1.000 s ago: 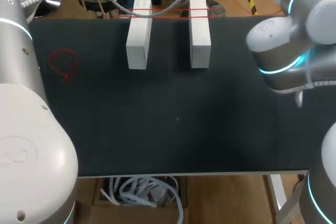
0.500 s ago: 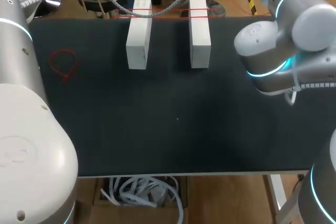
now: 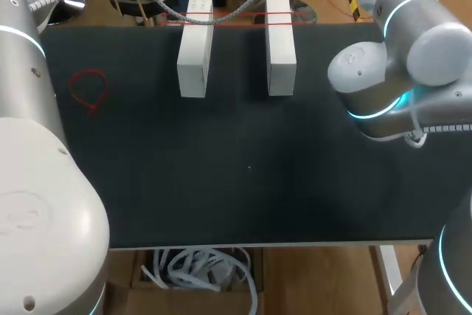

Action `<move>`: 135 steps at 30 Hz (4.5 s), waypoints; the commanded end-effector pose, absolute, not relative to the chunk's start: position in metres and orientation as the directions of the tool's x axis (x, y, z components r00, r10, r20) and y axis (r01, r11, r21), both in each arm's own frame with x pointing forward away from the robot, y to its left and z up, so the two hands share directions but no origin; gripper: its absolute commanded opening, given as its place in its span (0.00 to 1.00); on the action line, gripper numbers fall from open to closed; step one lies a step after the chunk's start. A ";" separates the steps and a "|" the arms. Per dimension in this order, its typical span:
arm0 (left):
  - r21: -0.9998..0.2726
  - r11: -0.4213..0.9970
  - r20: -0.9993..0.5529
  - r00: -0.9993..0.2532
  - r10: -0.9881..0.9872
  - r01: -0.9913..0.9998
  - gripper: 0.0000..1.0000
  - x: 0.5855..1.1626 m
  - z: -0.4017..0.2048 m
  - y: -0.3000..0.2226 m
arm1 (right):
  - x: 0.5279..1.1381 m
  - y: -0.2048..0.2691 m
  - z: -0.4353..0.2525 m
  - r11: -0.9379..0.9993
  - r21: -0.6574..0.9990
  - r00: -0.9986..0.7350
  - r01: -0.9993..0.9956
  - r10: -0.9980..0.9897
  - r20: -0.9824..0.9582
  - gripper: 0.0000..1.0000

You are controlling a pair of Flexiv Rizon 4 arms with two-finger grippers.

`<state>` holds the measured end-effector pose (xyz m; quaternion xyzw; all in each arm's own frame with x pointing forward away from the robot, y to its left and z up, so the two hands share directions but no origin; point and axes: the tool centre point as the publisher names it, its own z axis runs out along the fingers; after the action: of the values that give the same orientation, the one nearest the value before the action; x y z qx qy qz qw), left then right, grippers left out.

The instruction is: Grab the tape and strap the tape.

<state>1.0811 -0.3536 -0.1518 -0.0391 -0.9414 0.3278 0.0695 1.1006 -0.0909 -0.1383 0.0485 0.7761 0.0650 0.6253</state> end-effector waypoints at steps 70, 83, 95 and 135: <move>-0.619 0.785 0.107 -0.987 0.119 0.028 0.00 1.081 -0.151 -0.354 | 1.094 -0.026 -0.141 0.994 -0.020 -0.146 0.110 -0.004 -0.989 0.00; -0.619 0.785 0.107 -0.987 0.119 0.028 0.00 1.081 -0.151 -0.354 | 1.098 -0.024 -0.137 0.992 -0.059 -0.143 0.111 -0.043 -0.989 0.00; -0.619 0.785 0.107 -0.987 0.119 0.028 0.00 1.081 -0.151 -0.354 | 1.097 -0.018 -0.139 0.993 -0.068 -0.155 0.098 -0.052 -0.987 0.00; -0.619 0.785 0.107 -0.987 0.119 0.028 0.00 1.081 -0.151 -0.354 | 1.097 -0.017 -0.141 0.989 -0.118 -0.170 0.089 -0.101 -0.980 0.00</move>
<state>1.0810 -0.3535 -0.1517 -0.0391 -0.9414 0.3277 0.0691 1.0960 -0.0162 -0.1430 -0.0030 0.7594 -0.0727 0.6466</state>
